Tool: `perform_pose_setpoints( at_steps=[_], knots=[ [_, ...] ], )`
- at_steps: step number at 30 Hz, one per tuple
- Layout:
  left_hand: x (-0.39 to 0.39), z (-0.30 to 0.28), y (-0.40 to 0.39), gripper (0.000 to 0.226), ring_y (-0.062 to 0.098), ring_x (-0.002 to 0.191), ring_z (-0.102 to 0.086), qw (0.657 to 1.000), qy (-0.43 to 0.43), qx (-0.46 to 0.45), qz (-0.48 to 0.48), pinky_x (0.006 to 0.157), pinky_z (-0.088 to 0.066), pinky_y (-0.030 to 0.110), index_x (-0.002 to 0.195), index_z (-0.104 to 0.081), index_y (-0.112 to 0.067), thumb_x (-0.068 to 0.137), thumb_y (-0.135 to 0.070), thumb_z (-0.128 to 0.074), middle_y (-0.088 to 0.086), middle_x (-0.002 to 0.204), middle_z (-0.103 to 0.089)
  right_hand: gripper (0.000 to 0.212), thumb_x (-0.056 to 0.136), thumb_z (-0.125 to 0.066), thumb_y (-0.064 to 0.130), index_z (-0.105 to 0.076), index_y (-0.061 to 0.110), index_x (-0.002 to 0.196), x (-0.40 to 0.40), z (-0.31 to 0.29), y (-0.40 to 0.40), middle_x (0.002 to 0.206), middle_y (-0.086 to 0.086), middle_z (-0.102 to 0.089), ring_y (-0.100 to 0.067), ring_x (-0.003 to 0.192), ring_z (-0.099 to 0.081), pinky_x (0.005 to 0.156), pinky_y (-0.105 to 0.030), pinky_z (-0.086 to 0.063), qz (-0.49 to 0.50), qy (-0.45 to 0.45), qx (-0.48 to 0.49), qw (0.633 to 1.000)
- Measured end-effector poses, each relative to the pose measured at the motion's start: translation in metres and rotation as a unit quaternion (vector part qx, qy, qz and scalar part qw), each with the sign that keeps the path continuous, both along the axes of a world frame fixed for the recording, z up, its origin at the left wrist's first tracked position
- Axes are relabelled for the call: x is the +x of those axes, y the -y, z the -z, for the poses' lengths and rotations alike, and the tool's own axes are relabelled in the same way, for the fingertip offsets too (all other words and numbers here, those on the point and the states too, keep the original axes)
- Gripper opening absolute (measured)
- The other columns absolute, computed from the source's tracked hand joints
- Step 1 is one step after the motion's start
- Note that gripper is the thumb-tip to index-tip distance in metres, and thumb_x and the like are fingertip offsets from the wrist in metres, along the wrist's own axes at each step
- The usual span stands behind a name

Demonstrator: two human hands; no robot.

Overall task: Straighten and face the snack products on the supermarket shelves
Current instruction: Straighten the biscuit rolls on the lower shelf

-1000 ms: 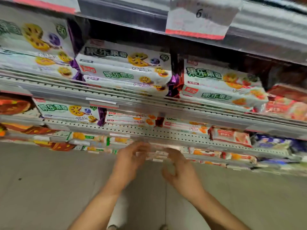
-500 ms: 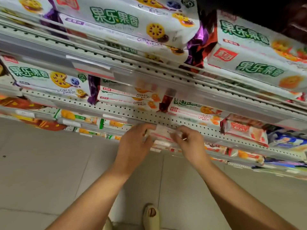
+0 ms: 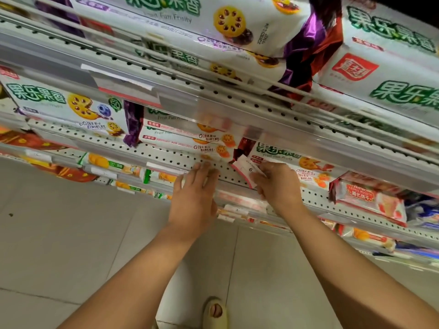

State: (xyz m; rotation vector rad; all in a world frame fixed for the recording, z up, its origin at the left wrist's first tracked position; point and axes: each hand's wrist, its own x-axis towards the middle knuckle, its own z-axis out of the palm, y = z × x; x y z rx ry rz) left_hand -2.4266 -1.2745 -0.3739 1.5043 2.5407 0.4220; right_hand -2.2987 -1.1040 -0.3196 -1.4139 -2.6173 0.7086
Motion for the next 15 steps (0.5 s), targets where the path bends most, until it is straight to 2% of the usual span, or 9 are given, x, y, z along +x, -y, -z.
perform_pose_setpoints(
  at_steps=[2, 4, 6, 9, 15],
  knots=[
    [0.001, 0.000, 0.001, 0.079, 0.029, 0.149, -0.032, 1.000, 0.002, -0.003, 0.001, 0.114, -0.036, 0.055, 0.149, -0.045, -0.021, 0.075, -0.020, -0.075, 0.006, 0.157, -0.038, 0.020, 0.093, -0.069, 0.025, -0.076, 0.015, 0.076, 0.002, -0.002, -0.001, 0.050, 0.001, -0.064, -0.012, 0.041, -0.060, 0.052, -0.029, -0.051, 0.018, 0.019, -0.078, 0.997],
    [0.001, 0.001, 0.001, 0.080, 0.028, 0.150, -0.030, 1.000, 0.003, -0.004, -0.001, 0.116, -0.034, 0.056, 0.150, -0.044, -0.022, 0.076, -0.019, -0.075, 0.005, 0.158, -0.037, 0.032, 0.091, -0.072, 0.032, -0.072, 0.018, 0.063, 0.006, 0.001, -0.001, 0.045, 0.004, -0.060, -0.008, 0.039, -0.057, 0.049, -0.024, -0.042, 0.043, 0.071, -0.101, 0.991],
    [0.002, 0.001, 0.000, 0.080, 0.028, 0.150, -0.029, 1.000, 0.002, -0.004, -0.005, 0.117, -0.034, 0.056, 0.150, -0.044, -0.021, 0.077, -0.019, -0.076, 0.005, 0.159, -0.036, 0.042, 0.084, -0.079, 0.044, -0.067, 0.017, 0.055, 0.011, 0.005, -0.002, 0.048, 0.002, -0.061, -0.013, 0.048, -0.060, 0.050, -0.026, -0.041, 0.092, 0.094, -0.090, 0.987],
    [0.004, 0.002, 0.000, 0.081, 0.027, 0.152, -0.025, 1.000, 0.004, -0.006, -0.012, 0.119, -0.031, 0.057, 0.152, -0.042, -0.022, 0.078, -0.019, -0.076, 0.004, 0.161, -0.034, 0.052, 0.073, -0.083, 0.058, -0.063, 0.013, 0.059, 0.016, 0.006, -0.003, 0.055, -0.002, -0.063, -0.021, 0.055, -0.062, 0.049, -0.028, -0.039, 0.141, 0.098, -0.068, 0.983],
    [0.003, -0.003, -0.001, 0.079, 0.024, 0.155, -0.017, 0.999, 0.023, -0.019, -0.017, 0.122, -0.023, 0.055, 0.155, -0.036, -0.025, 0.084, -0.021, -0.070, 0.001, 0.165, -0.027, 0.059, 0.072, -0.083, 0.060, -0.070, 0.002, 0.070, 0.020, 0.010, 0.003, 0.062, -0.010, -0.070, -0.027, 0.060, -0.069, 0.066, -0.040, -0.058, 0.191, 0.032, -0.110, 0.975]
  ],
)
